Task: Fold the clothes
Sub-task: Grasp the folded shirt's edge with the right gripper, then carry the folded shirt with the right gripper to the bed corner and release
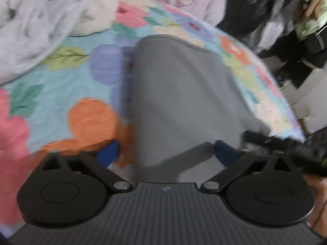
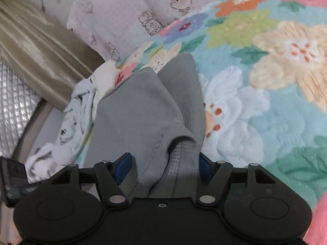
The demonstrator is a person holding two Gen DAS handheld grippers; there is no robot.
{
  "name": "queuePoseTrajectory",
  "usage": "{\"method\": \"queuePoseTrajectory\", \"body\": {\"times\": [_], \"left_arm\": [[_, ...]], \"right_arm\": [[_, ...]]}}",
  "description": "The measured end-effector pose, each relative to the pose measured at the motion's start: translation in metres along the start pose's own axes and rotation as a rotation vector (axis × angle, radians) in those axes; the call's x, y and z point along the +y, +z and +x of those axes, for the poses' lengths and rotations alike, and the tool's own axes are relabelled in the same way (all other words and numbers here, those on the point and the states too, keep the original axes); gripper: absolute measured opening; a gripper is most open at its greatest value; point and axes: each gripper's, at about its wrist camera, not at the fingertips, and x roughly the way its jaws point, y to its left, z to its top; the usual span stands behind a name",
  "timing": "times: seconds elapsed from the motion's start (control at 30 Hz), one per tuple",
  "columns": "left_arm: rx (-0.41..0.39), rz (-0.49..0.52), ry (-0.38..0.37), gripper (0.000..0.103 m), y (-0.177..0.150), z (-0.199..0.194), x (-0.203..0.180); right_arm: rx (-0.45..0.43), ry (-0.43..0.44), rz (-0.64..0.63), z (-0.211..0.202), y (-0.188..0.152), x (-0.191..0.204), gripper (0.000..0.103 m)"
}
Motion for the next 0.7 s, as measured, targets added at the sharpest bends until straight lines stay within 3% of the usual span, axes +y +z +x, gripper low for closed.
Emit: {"method": "queuePoseTrajectory", "body": {"times": [0.03,0.07,0.1,0.17,0.27,0.5,0.7], "left_arm": [[0.007,0.008,0.007,0.053,0.000,0.002,-0.003],[0.010,0.029,0.036,0.049,-0.001,0.003,-0.008],[0.010,0.049,0.064,0.045,-0.002,0.003,-0.014],[-0.013,0.080,0.089,0.025,-0.004,-0.003,-0.025],[-0.057,0.082,0.115,0.018,-0.004,-0.019,-0.036],[-0.085,0.025,0.111,0.017,-0.029,-0.085,-0.035],[-0.146,0.005,0.178,0.017,-0.072,-0.176,-0.018]], "right_arm": [[-0.003,-0.023,-0.035,0.000,-0.002,0.004,0.057],[-0.006,-0.045,-0.071,0.000,-0.004,0.009,0.035],[-0.011,-0.040,-0.087,-0.002,-0.006,0.011,0.026],[-0.040,-0.047,-0.147,-0.008,-0.009,0.025,0.024],[-0.077,-0.055,-0.238,-0.016,-0.014,0.049,0.023],[-0.112,-0.037,-0.422,-0.049,-0.028,0.107,0.022],[-0.079,0.031,-0.563,-0.078,-0.079,0.173,0.022]]}}
